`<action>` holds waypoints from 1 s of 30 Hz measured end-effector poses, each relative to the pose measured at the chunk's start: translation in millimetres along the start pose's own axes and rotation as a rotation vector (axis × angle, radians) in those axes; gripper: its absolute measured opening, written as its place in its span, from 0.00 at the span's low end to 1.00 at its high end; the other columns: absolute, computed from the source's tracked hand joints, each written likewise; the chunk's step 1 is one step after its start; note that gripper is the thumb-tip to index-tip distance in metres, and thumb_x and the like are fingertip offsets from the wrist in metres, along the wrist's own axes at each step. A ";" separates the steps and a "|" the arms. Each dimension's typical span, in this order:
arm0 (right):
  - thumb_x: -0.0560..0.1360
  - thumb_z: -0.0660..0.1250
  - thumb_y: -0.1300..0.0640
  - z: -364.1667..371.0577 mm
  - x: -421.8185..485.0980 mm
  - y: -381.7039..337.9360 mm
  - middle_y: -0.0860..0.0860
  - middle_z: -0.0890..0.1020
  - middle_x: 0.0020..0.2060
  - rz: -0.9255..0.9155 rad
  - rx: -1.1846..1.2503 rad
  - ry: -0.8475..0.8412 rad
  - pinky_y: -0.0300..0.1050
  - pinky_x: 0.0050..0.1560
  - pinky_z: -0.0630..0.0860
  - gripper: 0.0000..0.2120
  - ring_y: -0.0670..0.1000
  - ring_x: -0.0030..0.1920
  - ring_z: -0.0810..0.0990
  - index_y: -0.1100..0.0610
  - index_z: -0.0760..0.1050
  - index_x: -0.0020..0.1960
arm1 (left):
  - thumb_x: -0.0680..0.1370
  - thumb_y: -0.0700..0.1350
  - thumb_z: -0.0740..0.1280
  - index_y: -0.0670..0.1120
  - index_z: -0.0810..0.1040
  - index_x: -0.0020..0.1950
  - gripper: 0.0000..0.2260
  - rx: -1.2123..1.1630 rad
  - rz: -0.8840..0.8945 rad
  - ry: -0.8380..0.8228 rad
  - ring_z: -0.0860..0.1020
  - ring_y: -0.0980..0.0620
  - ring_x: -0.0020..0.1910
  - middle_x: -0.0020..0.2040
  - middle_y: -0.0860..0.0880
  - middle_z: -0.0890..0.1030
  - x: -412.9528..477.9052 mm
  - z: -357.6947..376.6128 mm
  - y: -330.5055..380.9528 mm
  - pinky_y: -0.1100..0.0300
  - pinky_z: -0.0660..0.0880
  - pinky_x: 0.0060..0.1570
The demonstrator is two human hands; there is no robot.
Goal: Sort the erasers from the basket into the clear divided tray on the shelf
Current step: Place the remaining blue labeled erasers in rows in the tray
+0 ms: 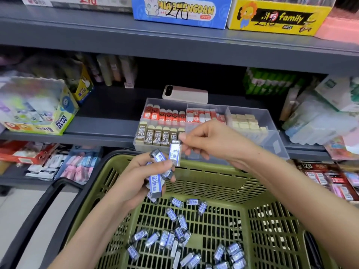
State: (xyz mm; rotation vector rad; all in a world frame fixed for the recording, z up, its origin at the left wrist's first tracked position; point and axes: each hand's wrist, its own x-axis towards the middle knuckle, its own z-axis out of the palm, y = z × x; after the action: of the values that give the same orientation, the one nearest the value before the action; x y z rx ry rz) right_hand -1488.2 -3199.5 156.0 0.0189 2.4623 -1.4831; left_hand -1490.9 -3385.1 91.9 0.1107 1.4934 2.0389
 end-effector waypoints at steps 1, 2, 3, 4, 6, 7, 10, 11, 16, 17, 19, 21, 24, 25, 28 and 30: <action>0.76 0.65 0.50 0.1 -3.9 -2.1 0.49 0.82 0.32 0.004 0.059 0.000 0.34 0.29 0.70 0.15 0.41 0.28 0.73 0.60 0.82 0.39 | 0.64 0.43 0.74 0.46 0.82 0.34 0.03 -0.005 0.005 0.005 0.79 0.49 0.29 0.33 0.43 0.80 0.6 1.5 0.4 0.63 0.71 0.23; 0.76 0.65 0.51 0.5 -7.7 -3.5 0.50 0.82 0.32 -0.001 0.100 -0.003 0.36 0.30 0.72 0.14 0.42 0.29 0.74 0.59 0.81 0.39 | 0.65 0.43 0.73 0.46 0.82 0.35 0.01 -0.003 0.008 0.008 0.79 0.49 0.29 0.33 0.44 0.80 1.3 3.4 1.5 0.63 0.71 0.23; 0.75 0.66 0.51 1.7 -11.5 -3.8 0.51 0.81 0.32 -0.012 0.109 -0.004 0.37 0.30 0.72 0.13 0.43 0.30 0.74 0.58 0.81 0.39 | 0.66 0.43 0.73 0.46 0.83 0.35 0.01 0.009 0.014 0.005 0.79 0.49 0.29 0.33 0.45 0.81 1.9 5.3 3.2 0.63 0.71 0.23; 0.74 0.67 0.52 3.6 -14.9 -3.5 0.52 0.80 0.33 -0.026 0.103 0.000 0.37 0.31 0.73 0.10 0.43 0.30 0.74 0.57 0.81 0.38 | 0.66 0.44 0.73 0.47 0.83 0.35 0.02 0.024 0.022 0.000 0.79 0.49 0.29 0.33 0.45 0.81 3.0 7.5 5.0 0.63 0.71 0.23; 0.73 0.69 0.56 4.8 -16.5 -2.1 0.52 0.79 0.33 -0.049 0.138 0.028 0.36 0.33 0.75 0.07 0.42 0.29 0.75 0.57 0.80 0.38 | 0.65 0.44 0.74 0.46 0.83 0.35 0.02 0.040 0.035 0.002 0.79 0.50 0.28 0.33 0.45 0.81 5.3 11.9 9.2 0.64 0.72 0.24; 0.74 0.68 0.59 1.7 -14.3 -1.0 0.52 0.80 0.32 -0.053 0.194 0.052 0.36 0.35 0.77 0.07 0.42 0.30 0.77 0.57 0.79 0.38 | 0.66 0.44 0.73 0.46 0.83 0.35 0.02 0.041 0.041 0.012 0.79 0.50 0.28 0.33 0.45 0.81 6.8 13.6 11.4 0.64 0.72 0.24; 0.77 0.63 0.64 -24.5 2.1 8.0 0.56 0.79 0.33 0.005 0.265 0.143 0.38 0.39 0.80 0.10 0.49 0.33 0.80 0.62 0.75 0.38 | 0.66 0.45 0.72 0.46 0.84 0.37 0.04 0.036 0.059 0.046 0.79 0.50 0.30 0.35 0.46 0.82 10.3 14.5 18.4 0.64 0.71 0.25; 0.77 0.63 0.65 -34.3 9.0 12.0 0.59 0.78 0.34 0.043 0.181 0.154 0.39 0.38 0.79 0.08 0.50 0.33 0.79 0.64 0.75 0.40 | 0.66 0.44 0.73 0.45 0.85 0.38 0.04 0.042 0.060 0.048 0.79 0.50 0.31 0.36 0.47 0.81 11.0 13.1 20.5 0.63 0.71 0.24; 0.72 0.68 0.68 -38.5 37.5 29.9 0.50 0.77 0.28 0.160 -0.321 0.001 0.38 0.32 0.76 0.03 0.49 0.29 0.77 0.62 0.78 0.45 | 0.67 0.46 0.71 0.45 0.85 0.39 0.06 0.055 0.050 0.042 0.79 0.50 0.31 0.36 0.47 0.81 11.1 6.8 25.4 0.63 0.71 0.24; 0.72 0.69 0.67 -33.3 41.4 31.2 0.47 0.78 0.27 0.155 -0.411 -0.032 0.37 0.32 0.76 0.04 0.48 0.29 0.78 0.60 0.79 0.42 | 0.67 0.46 0.70 0.45 0.85 0.39 0.06 0.049 0.052 0.043 0.79 0.50 0.31 0.36 0.46 0.81 10.8 5.7 25.3 0.63 0.71 0.24; 0.72 0.69 0.67 -25.3 48.7 34.7 0.43 0.77 0.28 0.131 -0.500 -0.067 0.36 0.34 0.76 0.04 0.45 0.28 0.78 0.60 0.81 0.41 | 0.67 0.46 0.70 0.44 0.84 0.39 0.06 0.039 0.056 0.041 0.79 0.50 0.31 0.36 0.46 0.81 10.3 4.1 24.9 0.63 0.71 0.24; 0.72 0.70 0.65 -19.8 53.1 38.0 0.41 0.77 0.29 0.101 -0.535 -0.065 0.36 0.34 0.74 0.03 0.43 0.27 0.76 0.61 0.82 0.44 | 0.68 0.45 0.70 0.44 0.84 0.39 0.06 0.035 0.057 0.034 0.79 0.50 0.31 0.36 0.46 0.80 10.4 3.0 24.3 0.62 0.71 0.23; 0.72 0.71 0.62 -14.3 55.9 41.9 0.42 0.78 0.31 0.081 -0.576 -0.050 0.33 0.32 0.70 0.04 0.39 0.26 0.74 0.59 0.83 0.46 | 0.67 0.46 0.70 0.44 0.84 0.39 0.06 0.032 0.056 0.027 0.79 0.50 0.31 0.36 0.46 0.80 11.4 2.5 22.5 0.63 0.71 0.23; 0.72 0.71 0.61 -13.2 56.0 42.6 0.44 0.81 0.33 0.067 -0.604 -0.042 0.32 0.32 0.69 0.04 0.39 0.27 0.74 0.58 0.83 0.46 | 0.67 0.46 0.70 0.45 0.84 0.39 0.06 0.033 0.055 0.022 0.79 0.50 0.31 0.36 0.46 0.80 11.6 2.4 21.9 0.63 0.71 0.23; 0.71 0.71 0.60 -11.6 56.4 45.7 0.48 0.85 0.42 0.014 -0.714 -0.008 0.35 0.41 0.69 0.05 0.42 0.36 0.76 0.57 0.84 0.46 | 0.66 0.48 0.71 0.45 0.84 0.39 0.07 0.037 0.050 -0.002 0.79 0.50 0.32 0.36 0.47 0.80 11.8 3.6 19.7 0.62 0.71 0.23; 0.72 0.71 0.60 -12.4 53.7 45.9 0.49 0.85 0.44 0.001 -0.741 -0.003 0.37 0.44 0.70 0.05 0.44 0.42 0.79 0.56 0.84 0.46 | 0.65 0.49 0.72 0.45 0.84 0.39 0.09 0.036 0.044 -0.016 0.79 0.50 0.31 0.35 0.47 0.80 11.6 4.5 18.1 0.63 0.71 0.23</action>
State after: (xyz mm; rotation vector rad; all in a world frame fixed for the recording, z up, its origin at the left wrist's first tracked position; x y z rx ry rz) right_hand -1536.0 -3173.6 109.2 -0.1239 2.8401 -0.4922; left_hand -1506.0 -3378.8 106.4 0.1754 1.5302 2.0412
